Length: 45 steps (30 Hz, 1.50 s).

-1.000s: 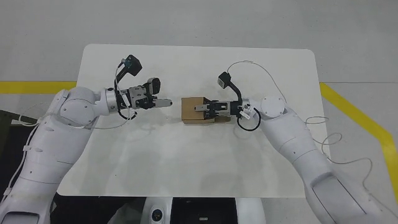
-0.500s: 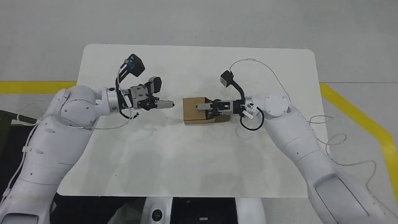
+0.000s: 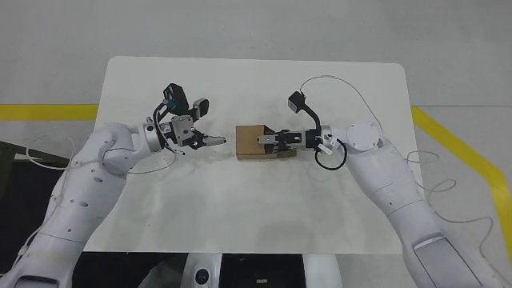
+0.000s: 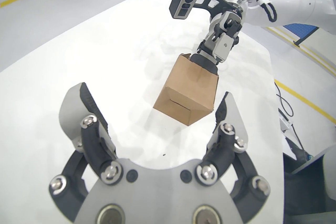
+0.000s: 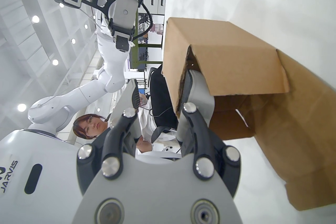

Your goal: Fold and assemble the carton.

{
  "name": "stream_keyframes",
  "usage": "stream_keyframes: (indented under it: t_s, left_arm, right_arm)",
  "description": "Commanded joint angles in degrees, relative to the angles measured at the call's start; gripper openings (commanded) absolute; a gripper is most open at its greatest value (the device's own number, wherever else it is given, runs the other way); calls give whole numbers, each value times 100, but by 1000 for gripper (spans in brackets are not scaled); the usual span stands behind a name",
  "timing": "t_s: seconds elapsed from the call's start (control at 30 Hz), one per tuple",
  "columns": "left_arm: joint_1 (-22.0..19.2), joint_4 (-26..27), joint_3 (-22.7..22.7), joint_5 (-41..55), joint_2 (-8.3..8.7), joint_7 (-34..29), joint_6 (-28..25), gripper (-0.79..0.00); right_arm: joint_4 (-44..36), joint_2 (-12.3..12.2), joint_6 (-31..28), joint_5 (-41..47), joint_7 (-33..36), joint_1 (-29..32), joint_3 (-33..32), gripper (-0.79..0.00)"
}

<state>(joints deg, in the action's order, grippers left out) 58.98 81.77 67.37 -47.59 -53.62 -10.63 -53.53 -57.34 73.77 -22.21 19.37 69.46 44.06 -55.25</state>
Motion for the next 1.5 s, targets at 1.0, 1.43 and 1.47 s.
stream_keyframes:
  t_s: [1.0, 1.43, 1.47]
  left_arm:
    - [-825, -1078, -1466, -3622, -477, 3253, -79, 0]
    - [-982, -1227, -1828, -3657, -659, 3377, 154, 0]
    - [-997, -1245, -1859, -3650, -677, 3374, 178, 0]
  right_arm:
    - [-805, -386, 809, -823, 14, 382, -537, -483]
    - [-1805, -668, 1254, -1357, -5, 851, -1130, -489]
    - [-1905, -693, 1302, -1410, 3, 898, -1187, -499]
